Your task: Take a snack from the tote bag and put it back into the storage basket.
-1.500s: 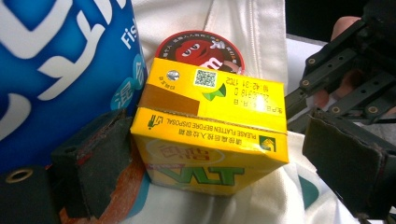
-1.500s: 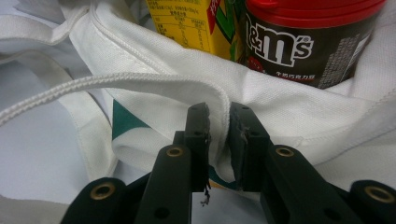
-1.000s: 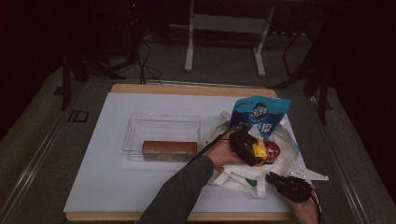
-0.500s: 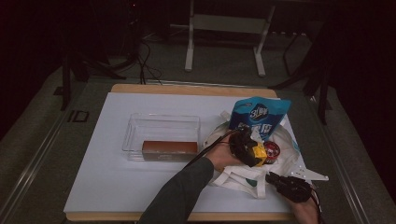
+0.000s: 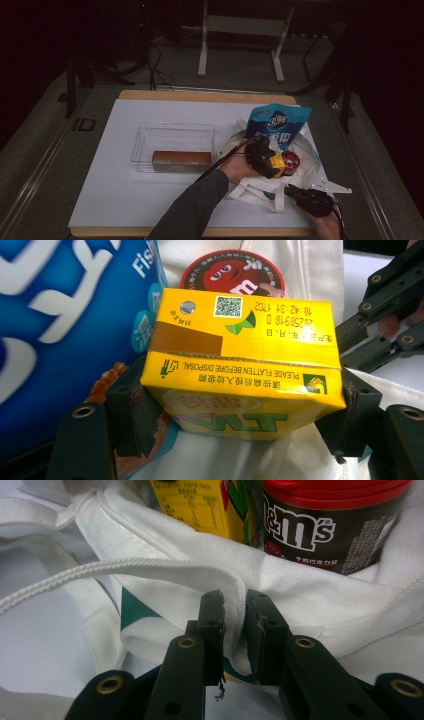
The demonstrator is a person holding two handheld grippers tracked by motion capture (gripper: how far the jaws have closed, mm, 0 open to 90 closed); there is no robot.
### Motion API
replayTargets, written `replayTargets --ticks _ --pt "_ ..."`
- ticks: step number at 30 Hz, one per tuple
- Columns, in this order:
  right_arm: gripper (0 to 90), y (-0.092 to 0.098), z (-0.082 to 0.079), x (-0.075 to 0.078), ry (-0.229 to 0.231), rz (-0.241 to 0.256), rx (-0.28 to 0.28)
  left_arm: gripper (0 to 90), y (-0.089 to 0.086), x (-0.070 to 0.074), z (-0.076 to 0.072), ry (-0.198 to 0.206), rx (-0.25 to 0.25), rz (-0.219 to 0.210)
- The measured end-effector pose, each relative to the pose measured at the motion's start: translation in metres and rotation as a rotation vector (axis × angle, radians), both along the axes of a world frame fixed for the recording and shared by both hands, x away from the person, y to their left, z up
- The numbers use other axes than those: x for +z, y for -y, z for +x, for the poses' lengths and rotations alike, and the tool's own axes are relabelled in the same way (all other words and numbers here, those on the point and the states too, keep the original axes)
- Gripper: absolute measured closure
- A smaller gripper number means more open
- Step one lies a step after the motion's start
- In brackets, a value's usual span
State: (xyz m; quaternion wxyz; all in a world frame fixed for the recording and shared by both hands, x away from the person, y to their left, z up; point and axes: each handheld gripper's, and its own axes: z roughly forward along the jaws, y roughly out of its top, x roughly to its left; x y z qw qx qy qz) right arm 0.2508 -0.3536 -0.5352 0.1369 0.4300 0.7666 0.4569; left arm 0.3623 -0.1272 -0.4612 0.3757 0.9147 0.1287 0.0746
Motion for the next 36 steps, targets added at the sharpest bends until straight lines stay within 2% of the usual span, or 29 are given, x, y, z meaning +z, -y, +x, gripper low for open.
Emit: replayTargets --ticks 13,27,36 --pt "77.8 0.000 0.000 0.000 0.000 0.001 -0.001 28.5 -0.013 0.023 -0.009 0.027 0.039 -0.060" --pt "77.8 0.000 0.000 0.000 0.001 0.001 -0.002 28.5 -0.025 0.043 -0.020 0.066 0.049 -0.086" --pt "77.8 0.000 0.000 0.000 0.002 -0.001 0.000 28.6 -0.029 0.051 -0.026 0.062 0.053 -0.110"
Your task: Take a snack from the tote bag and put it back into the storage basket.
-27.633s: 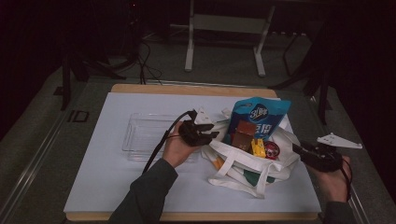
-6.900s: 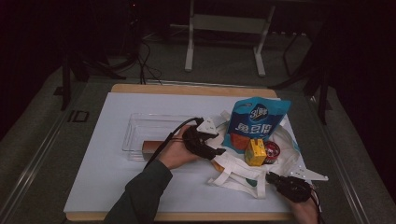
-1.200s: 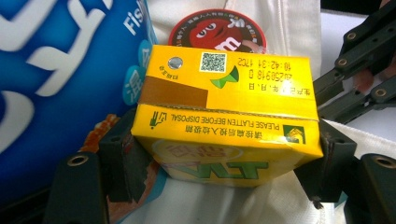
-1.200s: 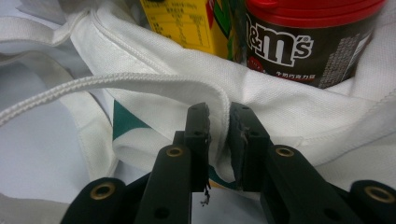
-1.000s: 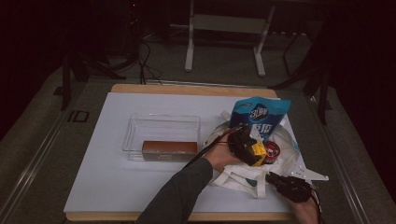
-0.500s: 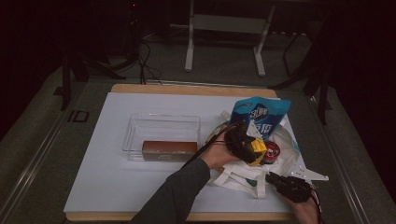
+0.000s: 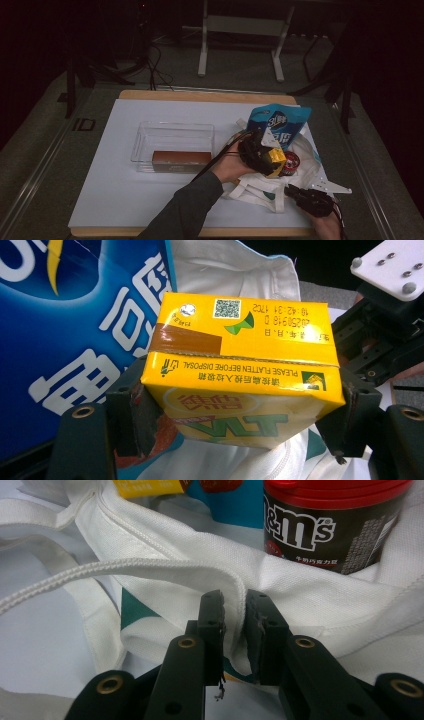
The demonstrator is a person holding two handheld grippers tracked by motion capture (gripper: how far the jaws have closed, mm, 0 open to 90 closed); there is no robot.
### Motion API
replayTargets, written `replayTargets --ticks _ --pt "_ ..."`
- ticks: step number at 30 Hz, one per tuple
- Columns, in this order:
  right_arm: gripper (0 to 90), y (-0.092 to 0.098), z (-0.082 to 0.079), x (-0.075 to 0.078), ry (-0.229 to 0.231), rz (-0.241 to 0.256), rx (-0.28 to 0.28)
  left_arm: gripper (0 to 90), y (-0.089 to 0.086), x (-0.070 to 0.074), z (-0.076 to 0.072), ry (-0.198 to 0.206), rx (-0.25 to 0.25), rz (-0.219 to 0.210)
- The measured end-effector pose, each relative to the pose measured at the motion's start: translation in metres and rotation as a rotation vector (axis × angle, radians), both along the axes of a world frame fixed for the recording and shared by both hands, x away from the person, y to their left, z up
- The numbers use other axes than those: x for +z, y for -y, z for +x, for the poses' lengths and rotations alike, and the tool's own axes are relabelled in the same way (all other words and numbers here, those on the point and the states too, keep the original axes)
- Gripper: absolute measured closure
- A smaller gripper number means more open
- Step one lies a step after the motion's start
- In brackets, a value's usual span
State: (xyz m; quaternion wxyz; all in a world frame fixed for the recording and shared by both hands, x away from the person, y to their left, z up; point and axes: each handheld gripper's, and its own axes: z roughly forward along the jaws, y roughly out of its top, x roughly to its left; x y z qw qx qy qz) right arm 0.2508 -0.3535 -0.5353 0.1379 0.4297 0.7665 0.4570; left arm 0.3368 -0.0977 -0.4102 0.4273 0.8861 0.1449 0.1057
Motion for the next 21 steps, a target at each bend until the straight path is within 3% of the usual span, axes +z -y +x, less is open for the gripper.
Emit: replayTargets --ticks 6,21 --pt "77.8 0.000 0.000 0.000 0.000 0.002 0.000 28.6 -0.006 0.006 -0.002 -0.002 0.006 -0.017" --pt "77.8 0.000 0.000 0.000 -0.001 0.004 -0.003 28.6 -0.023 0.015 -0.008 0.004 0.000 -0.004"
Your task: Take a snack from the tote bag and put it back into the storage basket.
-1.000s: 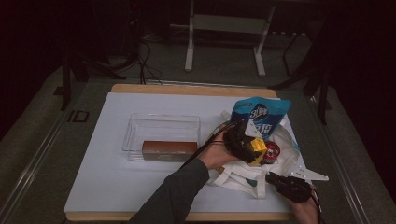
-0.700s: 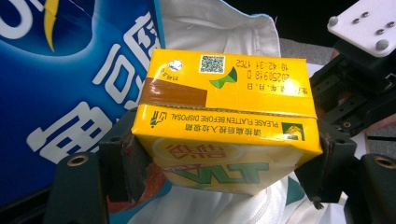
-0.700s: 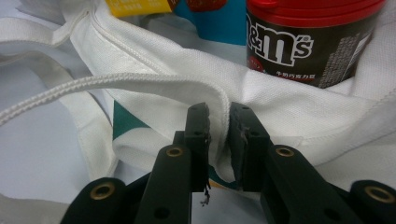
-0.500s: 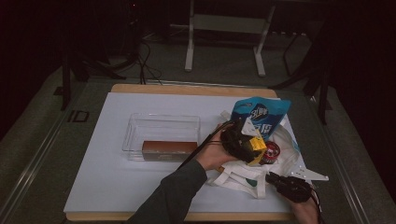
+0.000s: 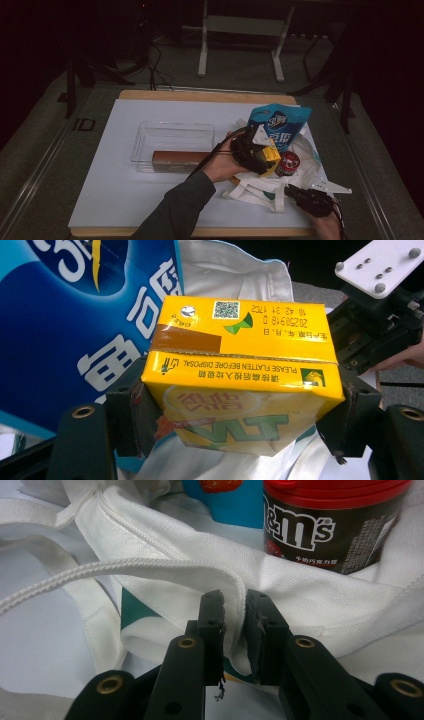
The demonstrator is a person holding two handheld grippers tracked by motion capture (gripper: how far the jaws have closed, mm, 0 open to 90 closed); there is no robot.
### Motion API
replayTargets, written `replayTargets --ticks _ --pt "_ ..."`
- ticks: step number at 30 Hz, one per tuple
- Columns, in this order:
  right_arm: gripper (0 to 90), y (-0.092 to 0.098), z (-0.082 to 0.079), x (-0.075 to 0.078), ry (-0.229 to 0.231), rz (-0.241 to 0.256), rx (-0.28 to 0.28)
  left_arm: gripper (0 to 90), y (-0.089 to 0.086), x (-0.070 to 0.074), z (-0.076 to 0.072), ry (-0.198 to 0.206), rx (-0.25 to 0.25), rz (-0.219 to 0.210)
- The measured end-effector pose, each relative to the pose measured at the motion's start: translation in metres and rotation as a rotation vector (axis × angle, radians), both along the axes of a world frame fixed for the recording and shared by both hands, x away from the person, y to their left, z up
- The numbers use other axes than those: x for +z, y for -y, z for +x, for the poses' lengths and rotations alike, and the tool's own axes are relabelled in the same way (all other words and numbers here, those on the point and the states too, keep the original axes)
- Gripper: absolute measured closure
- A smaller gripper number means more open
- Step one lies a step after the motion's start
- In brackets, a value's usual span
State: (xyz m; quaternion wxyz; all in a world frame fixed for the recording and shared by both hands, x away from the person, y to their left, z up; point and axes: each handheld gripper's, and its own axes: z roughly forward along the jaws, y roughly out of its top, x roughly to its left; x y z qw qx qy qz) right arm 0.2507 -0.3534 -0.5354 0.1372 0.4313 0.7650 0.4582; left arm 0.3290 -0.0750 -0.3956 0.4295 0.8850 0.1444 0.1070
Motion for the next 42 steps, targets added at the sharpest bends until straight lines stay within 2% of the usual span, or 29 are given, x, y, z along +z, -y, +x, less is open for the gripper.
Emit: replayTargets --ticks 17,32,42 --pt "77.8 0.000 0.000 0.000 0.000 0.001 -0.001 28.7 -0.021 0.014 -0.007 0.007 -0.001 -0.012" --pt "77.8 0.000 0.000 0.000 0.000 0.003 -0.002 28.7 -0.042 0.020 -0.007 0.009 0.028 -0.032" --pt "77.8 0.000 0.000 0.000 0.000 0.003 -0.003 28.7 -0.056 0.022 -0.009 0.016 0.035 -0.029"
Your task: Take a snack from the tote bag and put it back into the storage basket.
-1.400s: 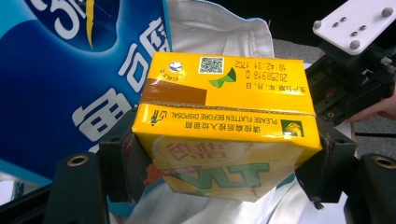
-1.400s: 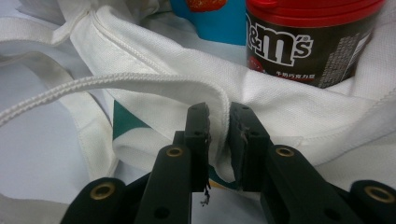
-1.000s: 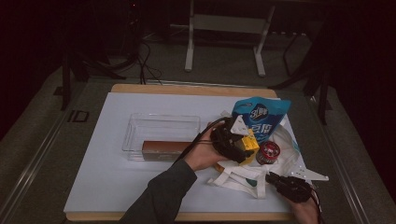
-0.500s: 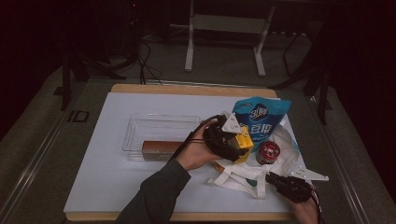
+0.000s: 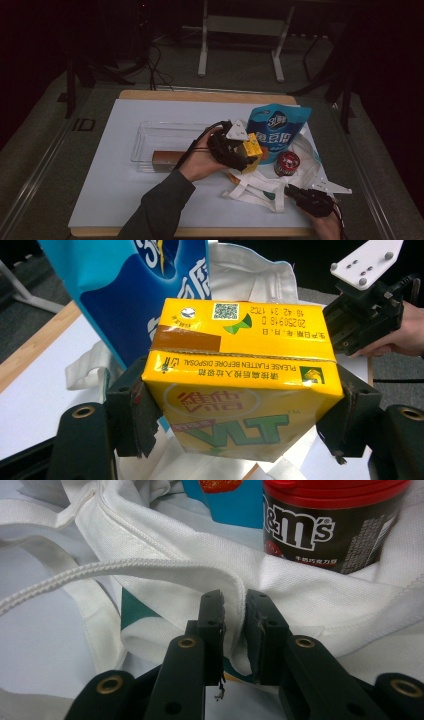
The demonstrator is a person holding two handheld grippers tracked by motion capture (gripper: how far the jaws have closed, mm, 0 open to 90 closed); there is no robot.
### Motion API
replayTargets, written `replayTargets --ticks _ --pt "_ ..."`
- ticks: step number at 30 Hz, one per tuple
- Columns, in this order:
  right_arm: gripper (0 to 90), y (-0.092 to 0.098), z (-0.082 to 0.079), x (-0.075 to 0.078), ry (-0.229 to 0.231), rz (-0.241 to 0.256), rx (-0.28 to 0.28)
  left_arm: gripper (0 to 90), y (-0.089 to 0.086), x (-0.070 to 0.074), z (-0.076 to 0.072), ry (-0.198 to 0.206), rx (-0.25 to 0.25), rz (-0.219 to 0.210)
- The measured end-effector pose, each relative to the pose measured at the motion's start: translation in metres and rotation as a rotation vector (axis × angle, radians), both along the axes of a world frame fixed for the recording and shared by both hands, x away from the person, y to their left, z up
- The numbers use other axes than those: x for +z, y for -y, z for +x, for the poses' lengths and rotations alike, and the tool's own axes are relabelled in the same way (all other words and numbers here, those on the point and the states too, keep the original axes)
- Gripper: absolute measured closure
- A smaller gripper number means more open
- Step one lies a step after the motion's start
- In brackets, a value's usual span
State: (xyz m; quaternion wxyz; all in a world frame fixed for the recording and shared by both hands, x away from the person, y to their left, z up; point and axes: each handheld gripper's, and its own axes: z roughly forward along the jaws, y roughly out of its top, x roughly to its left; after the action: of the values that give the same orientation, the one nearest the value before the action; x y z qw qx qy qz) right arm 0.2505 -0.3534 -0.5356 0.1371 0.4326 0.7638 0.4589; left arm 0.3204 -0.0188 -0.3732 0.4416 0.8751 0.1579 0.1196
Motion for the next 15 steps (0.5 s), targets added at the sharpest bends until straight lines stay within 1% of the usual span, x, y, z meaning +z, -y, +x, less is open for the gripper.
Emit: replayTargets --ticks 4,6,15 --pt "77.8 0.000 0.000 0.000 0.000 0.000 0.000 28.7 -0.006 0.002 -0.001 0.003 -0.005 -0.009" --pt "77.8 0.000 0.000 0.000 0.000 0.000 0.000 28.6 -0.009 0.003 -0.001 0.008 -0.001 -0.007" --pt "77.8 0.000 0.000 0.000 -0.001 0.002 -0.002 28.6 -0.022 0.006 0.000 0.000 0.020 -0.022"
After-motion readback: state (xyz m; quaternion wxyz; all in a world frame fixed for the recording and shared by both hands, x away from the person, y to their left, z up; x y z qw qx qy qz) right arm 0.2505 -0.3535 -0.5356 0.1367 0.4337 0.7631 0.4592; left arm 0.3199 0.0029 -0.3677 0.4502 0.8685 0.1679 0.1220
